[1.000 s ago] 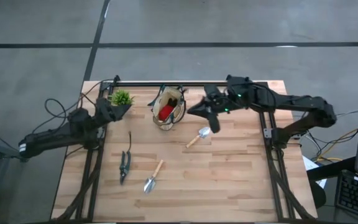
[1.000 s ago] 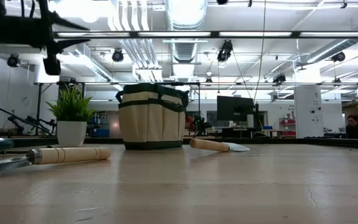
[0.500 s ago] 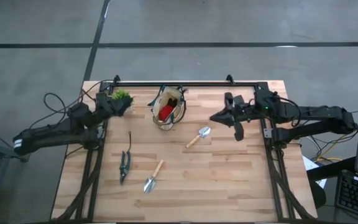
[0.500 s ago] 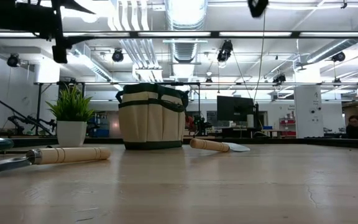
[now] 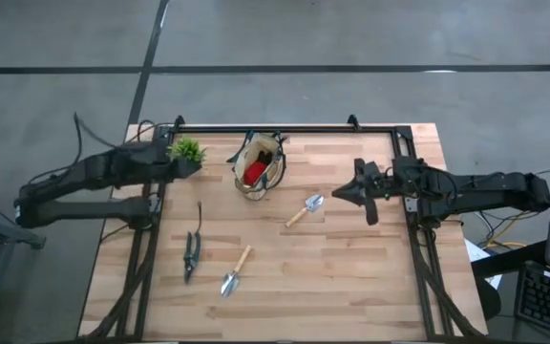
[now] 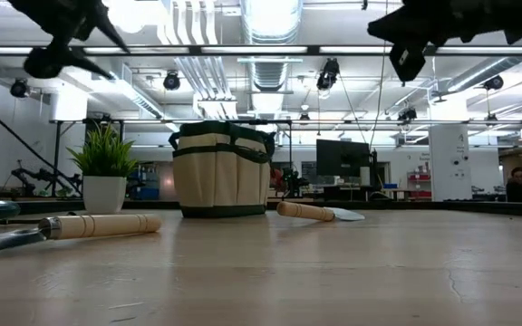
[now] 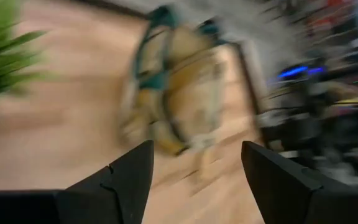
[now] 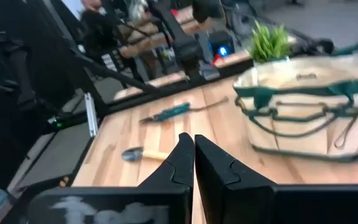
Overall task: Pick & Place Garden tools in Gardening bag
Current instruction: Put the green shear scissor into the green gardening bag
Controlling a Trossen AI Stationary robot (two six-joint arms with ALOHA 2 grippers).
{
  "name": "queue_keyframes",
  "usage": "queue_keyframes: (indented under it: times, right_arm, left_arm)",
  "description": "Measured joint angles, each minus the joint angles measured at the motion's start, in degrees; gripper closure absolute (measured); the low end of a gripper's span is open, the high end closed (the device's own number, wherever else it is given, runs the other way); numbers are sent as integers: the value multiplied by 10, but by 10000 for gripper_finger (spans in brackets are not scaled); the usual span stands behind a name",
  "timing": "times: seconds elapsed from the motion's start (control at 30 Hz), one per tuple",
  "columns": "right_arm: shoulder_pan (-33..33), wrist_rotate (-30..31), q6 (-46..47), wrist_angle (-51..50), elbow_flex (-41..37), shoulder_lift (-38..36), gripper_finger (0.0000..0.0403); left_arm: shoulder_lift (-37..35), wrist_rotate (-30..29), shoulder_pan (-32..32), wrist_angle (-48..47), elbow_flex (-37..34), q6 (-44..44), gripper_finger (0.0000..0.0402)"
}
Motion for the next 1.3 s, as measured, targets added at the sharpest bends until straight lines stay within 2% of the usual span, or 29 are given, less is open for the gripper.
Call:
queue_keyframes:
  times: [0.07, 0.2, 0.7, 0.97, 1.13, 1.3]
  right_arm:
    - [0, -2, 0, 37, -21, -8, 394]
    - [-2, -3, 5, 49, -55, -33, 394]
    - [-1, 16, 2, 50, -110, -142, 394]
    - [-1, 16, 0, 47, -109, -141, 394]
    - [-1, 16, 6, 48, -109, -142, 394]
    - [-1, 16, 15, 48, -109, -141, 394]
  left_arm:
    - [28, 3, -2, -42, 17, -11, 157]
    - [76, 27, -14, -48, 20, -26, 157]
    - [231, 33, -82, -177, 16, -94, 161]
    - [270, 38, -81, -127, -49, -96, 165]
    - [268, 41, -82, -92, -98, -101, 171]
    - [268, 37, -80, -16, -152, -126, 172]
